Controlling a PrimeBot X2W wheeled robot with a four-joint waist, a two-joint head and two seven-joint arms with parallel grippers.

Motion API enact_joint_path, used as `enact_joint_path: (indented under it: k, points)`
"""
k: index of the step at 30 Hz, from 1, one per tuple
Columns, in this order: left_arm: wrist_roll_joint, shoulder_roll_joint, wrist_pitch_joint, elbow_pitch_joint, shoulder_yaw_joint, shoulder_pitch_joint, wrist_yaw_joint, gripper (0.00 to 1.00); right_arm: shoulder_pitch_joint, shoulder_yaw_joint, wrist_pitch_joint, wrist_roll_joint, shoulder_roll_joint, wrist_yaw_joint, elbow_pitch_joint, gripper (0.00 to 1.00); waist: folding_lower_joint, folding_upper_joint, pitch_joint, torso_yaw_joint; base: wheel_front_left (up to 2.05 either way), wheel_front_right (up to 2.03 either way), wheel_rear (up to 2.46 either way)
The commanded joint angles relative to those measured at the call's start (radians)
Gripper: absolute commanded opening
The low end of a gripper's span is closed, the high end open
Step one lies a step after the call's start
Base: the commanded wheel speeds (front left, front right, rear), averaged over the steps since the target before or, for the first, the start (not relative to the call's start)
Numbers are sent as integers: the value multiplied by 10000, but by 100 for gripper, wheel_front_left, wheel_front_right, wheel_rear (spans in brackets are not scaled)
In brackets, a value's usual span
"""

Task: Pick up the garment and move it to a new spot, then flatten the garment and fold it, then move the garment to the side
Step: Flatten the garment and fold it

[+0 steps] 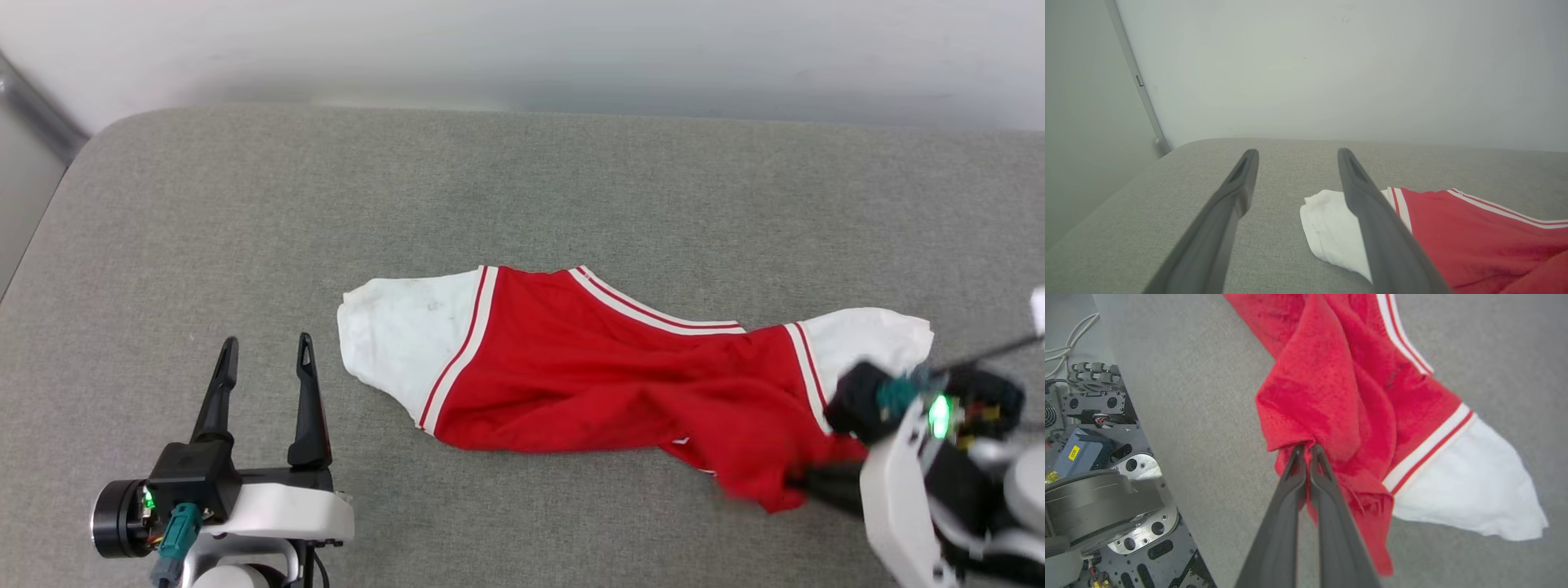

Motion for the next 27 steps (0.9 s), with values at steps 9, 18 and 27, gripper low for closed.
enact_joint_path:
  k: [9,18,27]
  points:
    - [157,-6,-23,5,1,80,-110,100,3000,-39,-495,101,589,-5,1347,0,1,0,76,-105,0,0,0]
    - [245,0,-23,136,173,324,-138,100,3210,-2114,-1633,-707,376,-7,1258,100,1,0,-328,-438,0,0,0]
    - [325,138,-23,-11,279,195,-269,100,3126,-5847,-1908,-1354,-263,-7,328,100,1,0,-457,-507,0,0,0]
